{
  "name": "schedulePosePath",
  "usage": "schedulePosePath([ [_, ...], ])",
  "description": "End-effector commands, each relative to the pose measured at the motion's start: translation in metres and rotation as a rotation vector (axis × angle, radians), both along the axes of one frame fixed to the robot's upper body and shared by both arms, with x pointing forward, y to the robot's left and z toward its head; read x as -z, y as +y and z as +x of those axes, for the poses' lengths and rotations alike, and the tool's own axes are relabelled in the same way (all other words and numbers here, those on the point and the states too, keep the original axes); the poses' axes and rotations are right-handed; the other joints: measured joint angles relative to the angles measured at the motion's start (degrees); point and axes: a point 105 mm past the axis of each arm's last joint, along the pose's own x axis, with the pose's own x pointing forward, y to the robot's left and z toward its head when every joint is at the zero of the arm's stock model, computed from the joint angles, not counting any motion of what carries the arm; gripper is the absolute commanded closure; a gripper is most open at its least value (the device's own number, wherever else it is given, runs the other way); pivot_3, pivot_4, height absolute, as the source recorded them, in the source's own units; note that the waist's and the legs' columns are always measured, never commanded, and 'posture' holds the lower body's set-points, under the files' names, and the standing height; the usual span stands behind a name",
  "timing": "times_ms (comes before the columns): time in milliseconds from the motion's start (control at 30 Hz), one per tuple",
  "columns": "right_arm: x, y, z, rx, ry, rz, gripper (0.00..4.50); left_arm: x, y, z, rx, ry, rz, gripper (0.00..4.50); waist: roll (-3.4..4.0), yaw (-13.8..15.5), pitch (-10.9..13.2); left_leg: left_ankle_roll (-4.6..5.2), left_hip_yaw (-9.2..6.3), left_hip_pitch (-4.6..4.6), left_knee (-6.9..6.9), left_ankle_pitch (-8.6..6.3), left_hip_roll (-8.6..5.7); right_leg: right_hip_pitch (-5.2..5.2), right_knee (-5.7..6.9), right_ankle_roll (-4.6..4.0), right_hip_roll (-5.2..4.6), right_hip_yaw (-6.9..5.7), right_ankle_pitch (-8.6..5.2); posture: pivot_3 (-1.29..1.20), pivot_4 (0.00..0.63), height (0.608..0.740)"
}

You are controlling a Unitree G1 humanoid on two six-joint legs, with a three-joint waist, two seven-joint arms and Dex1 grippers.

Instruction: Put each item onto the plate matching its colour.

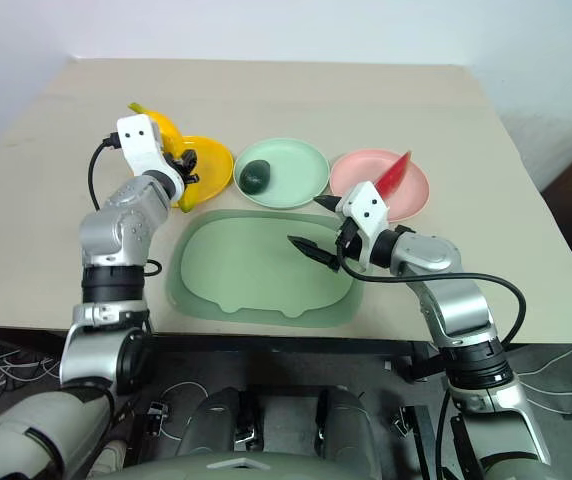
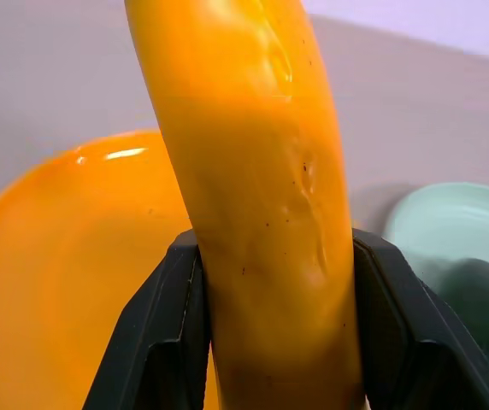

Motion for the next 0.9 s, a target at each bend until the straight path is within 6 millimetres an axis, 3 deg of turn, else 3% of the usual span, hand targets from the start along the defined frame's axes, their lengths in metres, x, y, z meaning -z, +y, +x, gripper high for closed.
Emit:
schedulePosePath([
  [33,-0.011,0.002,0.001,0.003,-0.056,0.007,0.00,-0.006,0.022,0.012,-0.057,-0.028,-0.070,2.66,0.00,-0.43,0.00,0.00,0.00,0.00,-0.01,0.00,0.00,0.00,-0.01,0.00,0.00,0.00,0.00,0.00,0.150,0.695],
  [167,-0.009,0.000,0.001,0.019,-0.058,0.001,0.00,-0.003,0.030,0.021,-0.072,-0.033,-0.013,2.66,-0.03,-0.74,0.02,-0.01,0.01,0.00,-0.01,0.00,0.00,0.01,0.00,0.01,0.00,-0.01,-0.01,0.00,0.150,0.695],
  [333,-0.010,-0.002,0.002,0.042,-0.064,0.006,0.00,-0.008,0.025,0.025,-0.025,-0.067,-0.031,1.08,-0.03,-0.78,0.02,-0.01,0.12,-0.01,-0.01,0.00,-0.01,0.00,0.00,0.02,0.00,-0.01,-0.01,0.00,0.150,0.695],
  [433,-0.006,-0.004,0.002,0.056,-0.063,-0.005,0.00,-0.018,0.021,0.021,-0.007,-0.144,0.056,0.05,-0.03,-0.92,0.02,-0.01,0.12,-0.02,-0.01,0.01,0.00,-0.03,0.02,0.02,0.00,0.00,-0.01,0.00,0.150,0.695],
  [500,-0.007,-0.005,0.002,0.066,-0.064,0.002,0.00,-0.033,0.014,0.008,0.016,-0.294,0.212,0.02,-0.03,-1.03,0.02,-0.01,0.13,-0.02,-0.01,0.01,0.00,-0.06,0.02,0.02,0.00,0.03,-0.01,0.00,0.150,0.695],
  [633,-0.006,-0.008,0.002,0.082,-0.064,0.007,0.00,-0.043,-0.009,-0.024,0.177,-0.495,0.313,0.02,-0.02,-1.13,0.02,-0.03,0.20,-0.01,-0.02,0.02,0.01,-0.13,0.08,0.03,0.01,0.10,-0.02,0.00,0.150,0.695],
  [767,-0.008,-0.012,0.002,0.102,-0.066,0.026,0.00,-0.035,-0.028,-0.063,0.417,-0.570,0.247,0.02,-0.02,-1.06,0.01,-0.05,0.21,0.01,0.03,0.03,0.03,-0.09,0.12,0.03,0.01,0.10,-0.02,0.00,0.150,0.695],
  [900,-0.011,-0.021,-0.001,0.119,-0.064,0.057,0.00,-0.018,-0.014,-0.099,0.513,-0.550,0.271,0.02,0.00,-1.06,0.00,-0.05,0.11,0.01,0.02,0.02,0.06,-0.11,0.12,0.03,0.02,0.12,-0.02,0.00,0.150,0.695],
])
